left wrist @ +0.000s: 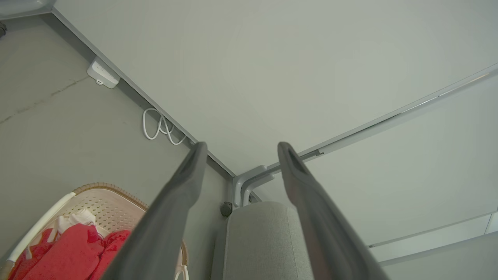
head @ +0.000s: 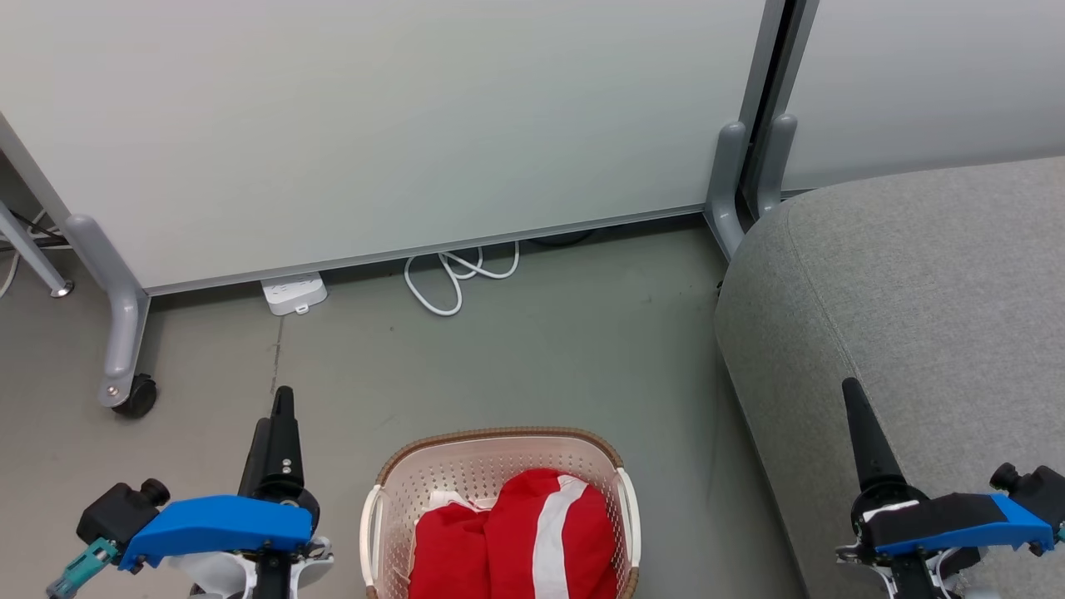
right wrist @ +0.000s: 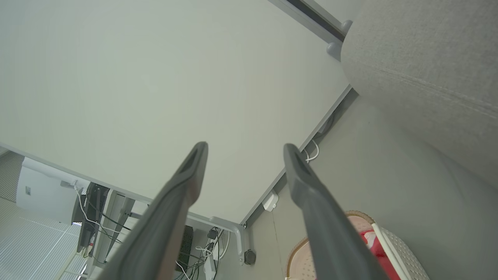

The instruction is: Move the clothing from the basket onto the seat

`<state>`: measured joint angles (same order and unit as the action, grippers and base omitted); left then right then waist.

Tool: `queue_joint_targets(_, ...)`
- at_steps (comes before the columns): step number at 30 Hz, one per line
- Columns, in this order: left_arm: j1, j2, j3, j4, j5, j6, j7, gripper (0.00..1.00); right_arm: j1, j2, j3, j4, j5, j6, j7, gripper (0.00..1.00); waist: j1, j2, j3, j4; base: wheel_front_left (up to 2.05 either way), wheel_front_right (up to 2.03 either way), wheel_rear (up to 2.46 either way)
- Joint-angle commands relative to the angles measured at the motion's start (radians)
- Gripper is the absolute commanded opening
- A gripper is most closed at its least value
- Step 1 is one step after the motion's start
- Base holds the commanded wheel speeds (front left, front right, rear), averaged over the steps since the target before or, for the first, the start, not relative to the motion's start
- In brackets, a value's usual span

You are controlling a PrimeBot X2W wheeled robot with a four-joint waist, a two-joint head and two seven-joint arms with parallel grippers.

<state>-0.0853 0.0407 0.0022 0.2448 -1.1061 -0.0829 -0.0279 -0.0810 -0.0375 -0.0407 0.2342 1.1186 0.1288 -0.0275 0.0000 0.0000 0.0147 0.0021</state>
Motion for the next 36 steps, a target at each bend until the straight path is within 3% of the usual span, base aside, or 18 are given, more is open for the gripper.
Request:
queue_joint_targets(1, -0.032, 0.008, -0.011, -0.020, 0.040, 0.007, -0.010, 1.00, -0.031, -0.007, 0.005, -0.020, -0.043, 0.001, -0.010, 1.00, 0.0000, 0.0000, 0.000, 0.000, 0.00, 0.00, 0.00)
queue_joint_targets(18, -0.042, 0.009, -0.073, -0.017, 0.346, 0.046, -0.068, 1.00, -0.031, -0.010, 0.028, -0.025, -0.310, 0.002, -0.068, 1.00, 0.0000, 0.0000, 0.001, 0.003, 0.00, 0.00, 0.00)
queue_joint_targets(36, -0.044, 0.010, -0.124, -0.001, 0.569, 0.054, -0.120, 1.00, -0.027, -0.012, 0.053, -0.028, -0.518, 0.002, -0.120, 1.00, 0.0000, 0.0000, 0.001, 0.006, 0.00, 0.00, 0.00)
